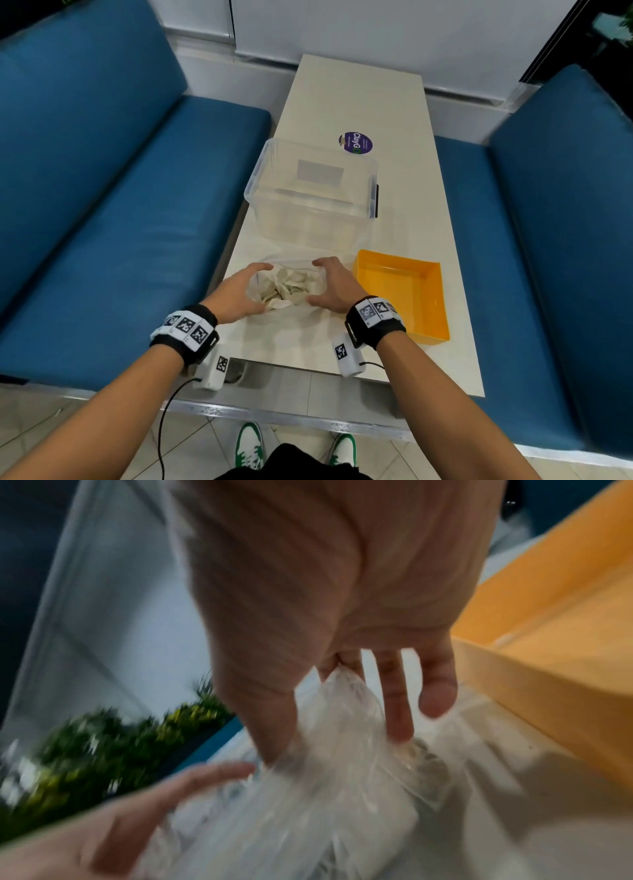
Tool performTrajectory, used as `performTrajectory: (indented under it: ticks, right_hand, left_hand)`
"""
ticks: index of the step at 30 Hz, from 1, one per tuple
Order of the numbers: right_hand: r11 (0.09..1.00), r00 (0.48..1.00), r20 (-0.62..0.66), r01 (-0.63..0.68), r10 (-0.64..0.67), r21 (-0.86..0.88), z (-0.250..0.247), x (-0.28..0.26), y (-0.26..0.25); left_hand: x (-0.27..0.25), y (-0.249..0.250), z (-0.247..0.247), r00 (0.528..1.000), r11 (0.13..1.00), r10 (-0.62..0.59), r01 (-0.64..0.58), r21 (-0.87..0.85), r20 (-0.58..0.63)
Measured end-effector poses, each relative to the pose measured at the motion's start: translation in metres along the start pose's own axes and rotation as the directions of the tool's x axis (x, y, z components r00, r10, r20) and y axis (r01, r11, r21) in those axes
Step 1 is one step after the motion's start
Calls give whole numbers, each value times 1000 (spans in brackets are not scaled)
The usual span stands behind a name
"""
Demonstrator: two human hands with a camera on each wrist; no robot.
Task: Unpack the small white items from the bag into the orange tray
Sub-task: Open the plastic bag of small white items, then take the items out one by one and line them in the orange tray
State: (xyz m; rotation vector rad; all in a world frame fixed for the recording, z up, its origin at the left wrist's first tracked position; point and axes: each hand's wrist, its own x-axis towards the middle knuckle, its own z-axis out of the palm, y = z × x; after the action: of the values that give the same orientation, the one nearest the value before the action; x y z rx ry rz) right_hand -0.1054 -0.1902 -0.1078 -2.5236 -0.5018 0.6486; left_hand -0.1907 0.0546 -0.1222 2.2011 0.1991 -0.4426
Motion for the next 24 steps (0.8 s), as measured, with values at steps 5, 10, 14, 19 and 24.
performTrajectory:
  ticks: [5,10,14,19,24]
  right_hand:
    - [978,999,35,-26,19,206,2,-5,11]
    - [987,999,-41,-17,24,163,16,-7,12]
    - [987,998,-58,-12,21,162,12,-9,10]
    - [992,999,-54,13,-6,125,11,-11,12]
    - [994,999,-40,12,-7,109,14,-14,11]
  left_hand:
    - [0,-18,-13,1000,925,-17,9,-381,-17]
    - [2,-4,1,982,996,-74,63,-67,-175]
    - [-11,21,7,855,918,302,-142,371,-421]
    - [0,43,20,933,818,359,-307,486,-15]
    - [16,48,34,961,813,274,-243,529,20]
